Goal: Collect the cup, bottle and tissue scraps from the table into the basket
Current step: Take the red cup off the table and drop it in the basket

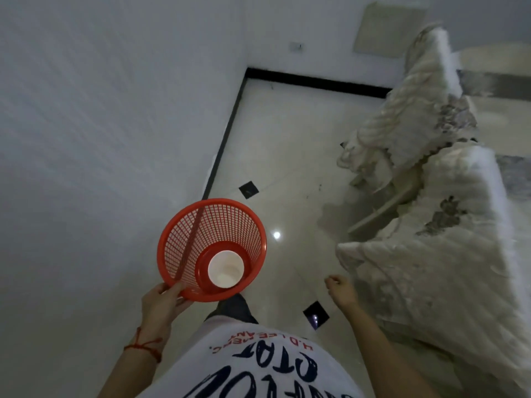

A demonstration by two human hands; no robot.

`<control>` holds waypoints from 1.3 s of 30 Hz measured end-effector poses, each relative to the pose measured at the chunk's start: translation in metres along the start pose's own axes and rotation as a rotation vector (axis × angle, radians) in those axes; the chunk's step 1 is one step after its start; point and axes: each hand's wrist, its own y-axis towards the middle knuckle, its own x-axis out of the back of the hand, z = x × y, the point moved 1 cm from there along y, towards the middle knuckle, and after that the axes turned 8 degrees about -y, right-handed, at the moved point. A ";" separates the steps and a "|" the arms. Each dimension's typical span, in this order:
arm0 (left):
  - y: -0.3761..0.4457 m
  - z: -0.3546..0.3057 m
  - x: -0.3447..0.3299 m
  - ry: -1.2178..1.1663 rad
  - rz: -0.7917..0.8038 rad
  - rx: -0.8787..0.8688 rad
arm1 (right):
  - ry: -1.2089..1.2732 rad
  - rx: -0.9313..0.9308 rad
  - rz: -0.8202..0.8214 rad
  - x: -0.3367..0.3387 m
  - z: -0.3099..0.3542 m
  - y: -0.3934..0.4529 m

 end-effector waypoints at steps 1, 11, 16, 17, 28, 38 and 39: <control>0.016 -0.016 -0.012 0.029 0.026 0.001 | 0.043 -0.027 -0.024 0.001 0.009 0.009; 0.142 -0.192 -0.175 0.350 0.376 -0.097 | 0.392 -0.226 -0.185 0.001 0.082 0.052; 0.166 -0.230 -0.266 0.434 0.527 -0.132 | 0.542 -0.308 -0.266 0.011 0.095 0.047; 0.168 -0.232 -0.283 0.437 0.548 -0.131 | 0.570 -0.307 -0.281 0.015 0.097 0.048; 0.155 -0.214 -0.409 0.570 0.720 -0.024 | 0.749 -0.034 -0.543 0.142 0.184 0.081; 0.137 -0.221 -0.480 0.740 0.838 0.027 | 0.934 0.150 -1.130 0.292 0.225 0.021; 0.135 -0.223 -0.487 0.757 0.860 0.031 | 0.950 0.115 -1.239 0.306 0.220 0.017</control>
